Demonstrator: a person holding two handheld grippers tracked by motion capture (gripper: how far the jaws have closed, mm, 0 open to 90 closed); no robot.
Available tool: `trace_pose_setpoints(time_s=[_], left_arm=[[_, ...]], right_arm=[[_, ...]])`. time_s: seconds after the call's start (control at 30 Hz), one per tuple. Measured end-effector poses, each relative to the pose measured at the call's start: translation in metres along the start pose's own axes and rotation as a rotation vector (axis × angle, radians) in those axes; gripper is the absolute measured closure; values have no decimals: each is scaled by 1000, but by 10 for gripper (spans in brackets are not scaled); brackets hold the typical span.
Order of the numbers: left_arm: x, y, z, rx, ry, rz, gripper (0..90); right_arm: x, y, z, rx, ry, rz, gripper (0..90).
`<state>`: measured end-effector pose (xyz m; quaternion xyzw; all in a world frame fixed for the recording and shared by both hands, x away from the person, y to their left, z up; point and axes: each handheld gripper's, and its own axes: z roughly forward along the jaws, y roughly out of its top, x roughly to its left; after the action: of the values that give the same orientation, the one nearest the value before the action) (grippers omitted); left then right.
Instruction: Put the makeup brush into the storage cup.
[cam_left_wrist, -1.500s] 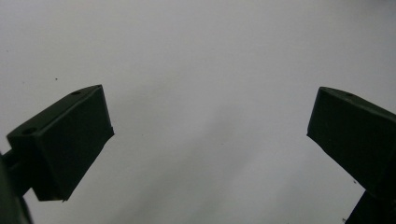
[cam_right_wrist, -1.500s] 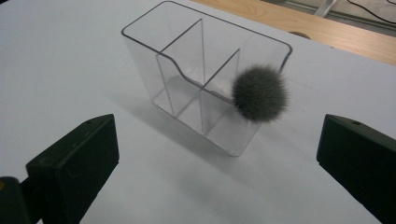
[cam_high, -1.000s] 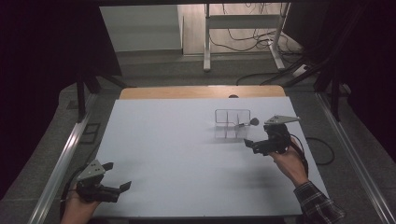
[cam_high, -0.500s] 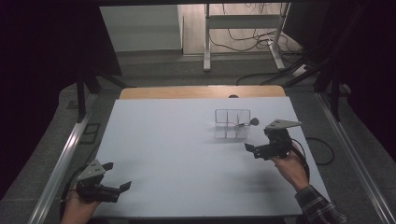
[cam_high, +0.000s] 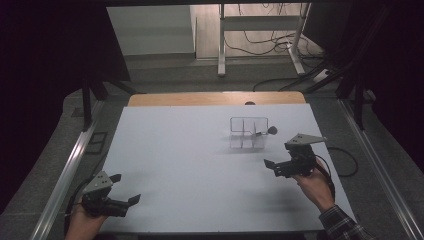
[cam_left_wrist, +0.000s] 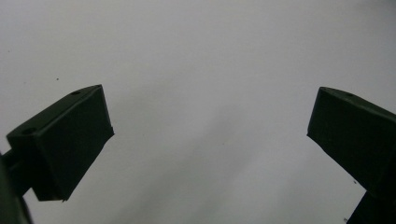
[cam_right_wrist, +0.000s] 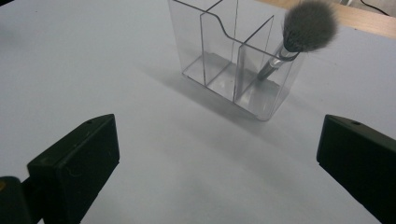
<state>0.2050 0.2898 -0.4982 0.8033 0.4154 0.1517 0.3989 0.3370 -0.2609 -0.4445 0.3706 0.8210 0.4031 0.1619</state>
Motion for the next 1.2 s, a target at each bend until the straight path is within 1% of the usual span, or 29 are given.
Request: trace_pose_setpoints(time_s=[0.33, 0.83, 1.2], left_arm=[[0, 0, 0, 1, 1, 0, 0], [0, 0, 0, 2, 2, 0, 0], [0, 0, 0, 3, 4, 1, 0]], right_arm=[[5, -7, -6, 1, 2, -14, 0], [5, -19, -18, 5, 6, 5, 0], [7, -27, -25, 22, -3, -3, 0]])
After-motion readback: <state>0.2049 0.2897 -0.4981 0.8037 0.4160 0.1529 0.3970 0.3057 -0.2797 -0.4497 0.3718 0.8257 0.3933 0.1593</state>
